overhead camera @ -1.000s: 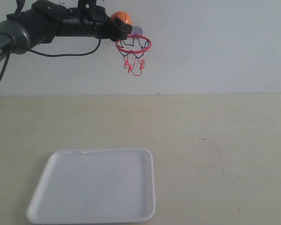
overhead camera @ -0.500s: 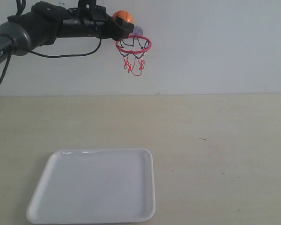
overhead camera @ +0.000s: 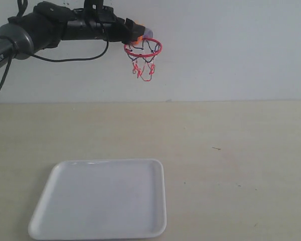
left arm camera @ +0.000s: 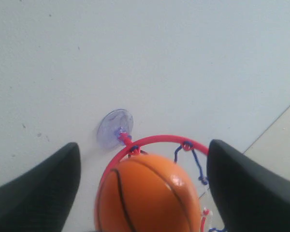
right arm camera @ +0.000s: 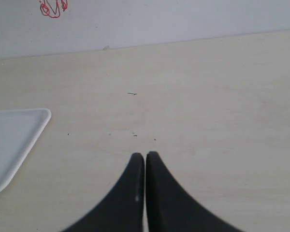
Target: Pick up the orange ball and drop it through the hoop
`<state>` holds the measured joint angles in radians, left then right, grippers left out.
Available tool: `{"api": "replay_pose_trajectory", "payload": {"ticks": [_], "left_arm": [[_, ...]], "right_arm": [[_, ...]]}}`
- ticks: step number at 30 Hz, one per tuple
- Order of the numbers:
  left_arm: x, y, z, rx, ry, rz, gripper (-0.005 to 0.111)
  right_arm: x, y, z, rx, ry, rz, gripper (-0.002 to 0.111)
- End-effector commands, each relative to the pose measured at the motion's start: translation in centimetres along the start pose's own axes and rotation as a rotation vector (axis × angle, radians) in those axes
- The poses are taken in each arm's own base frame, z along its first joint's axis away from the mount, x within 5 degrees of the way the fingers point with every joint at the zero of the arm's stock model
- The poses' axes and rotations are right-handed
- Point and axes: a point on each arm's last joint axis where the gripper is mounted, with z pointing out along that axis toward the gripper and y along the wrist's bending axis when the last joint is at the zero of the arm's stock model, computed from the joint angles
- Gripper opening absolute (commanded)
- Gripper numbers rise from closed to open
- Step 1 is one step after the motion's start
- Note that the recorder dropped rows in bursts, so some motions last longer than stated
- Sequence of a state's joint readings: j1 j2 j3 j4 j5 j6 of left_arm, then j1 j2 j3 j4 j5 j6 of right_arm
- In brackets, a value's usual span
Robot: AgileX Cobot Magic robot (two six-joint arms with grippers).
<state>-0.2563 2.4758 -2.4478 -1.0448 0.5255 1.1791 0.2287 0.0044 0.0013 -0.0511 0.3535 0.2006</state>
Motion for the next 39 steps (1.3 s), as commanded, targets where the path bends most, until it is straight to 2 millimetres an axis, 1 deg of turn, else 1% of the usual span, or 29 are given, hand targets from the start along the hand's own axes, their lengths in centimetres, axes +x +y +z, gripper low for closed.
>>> {"api": "replay_pose_trajectory", "payload": {"ticks": [1,7,10,12,14,16,18,20,21,23,27,28,31,33,35,36,39], "left_arm": [[-0.6,0.4,-0.4,-0.016,-0.021,-0.014,0.075],[-0.7,0.4,-0.4,-0.018,-0.023,-0.02,0.075],[-1.0,0.4,-0.6,-0.02,-0.026,-0.02,0.075],[-1.4,0.5,-0.9,-0.027,-0.009,0.03,0.075],[-1.5,0.6,-1.4,-0.021,0.026,0.025,0.075],[-1.6,1.4,-2.1,-0.043,0.067,-0.017,0.075],[-1.4,2.6,-3.1,-0.065,0.119,-0.095,0.073],[-1.0,3.8,-4.2,-0.064,0.171,-0.154,0.067],[-0.6,4.4,-4.7,-0.048,0.2,-0.189,0.061],[0.1,5.2,-5.8,0.014,0.249,-0.244,0.045],[0.8,6.7,-8.0,0.132,0.283,-0.406,0.009],[0.9,7.0,-8.5,0.159,0.286,-0.456,0.004],[1.3,7.4,-9.7,0.222,0.325,-0.551,0.004],[1.4,7.5,-10.3,0.268,0.339,-0.574,0.004],[1.7,7.9,-10.5,0.258,0.344,-0.597,0.004],[1.8,8.0,-10.8,0.241,0.364,-0.645,0.004],[2.4,7.7,-11.6,0.239,0.401,-0.699,0.004]], "right_arm": [[-0.1,0.0,0.0,-0.001,-0.01,-0.008,0.0],[-0.1,0.0,0.0,-0.001,-0.01,-0.008,0.0],[-0.1,0.0,0.0,-0.001,-0.01,-0.008,0.0],[-0.1,0.0,0.0,-0.002,-0.013,-0.008,0.0],[-0.2,0.0,0.0,-0.003,-0.018,-0.008,0.0],[-0.2,0.0,0.0,-0.003,-0.018,-0.008,0.0],[-0.2,0.0,0.0,-0.004,-0.018,-0.007,0.0],[-0.2,0.0,0.0,-0.004,-0.018,-0.007,0.0],[-0.2,0.0,0.0,-0.004,-0.018,-0.007,0.0],[-0.2,0.0,0.0,-0.004,-0.018,-0.007,0.0],[-0.2,0.0,0.0,-0.004,-0.018,-0.007,0.0],[-0.2,0.0,0.0,-0.004,-0.018,-0.007,0.0],[-0.2,0.0,0.0,-0.004,-0.018,-0.007,0.0],[-0.2,0.0,0.0,-0.004,-0.018,-0.007,0.0],[-0.2,0.0,0.0,-0.004,-0.018,-0.007,0.0],[-0.2,0.0,0.0,-0.004,-0.018,-0.007,0.0],[-0.2,0.0,0.0,-0.004,-0.018,-0.007,0.0]]}}
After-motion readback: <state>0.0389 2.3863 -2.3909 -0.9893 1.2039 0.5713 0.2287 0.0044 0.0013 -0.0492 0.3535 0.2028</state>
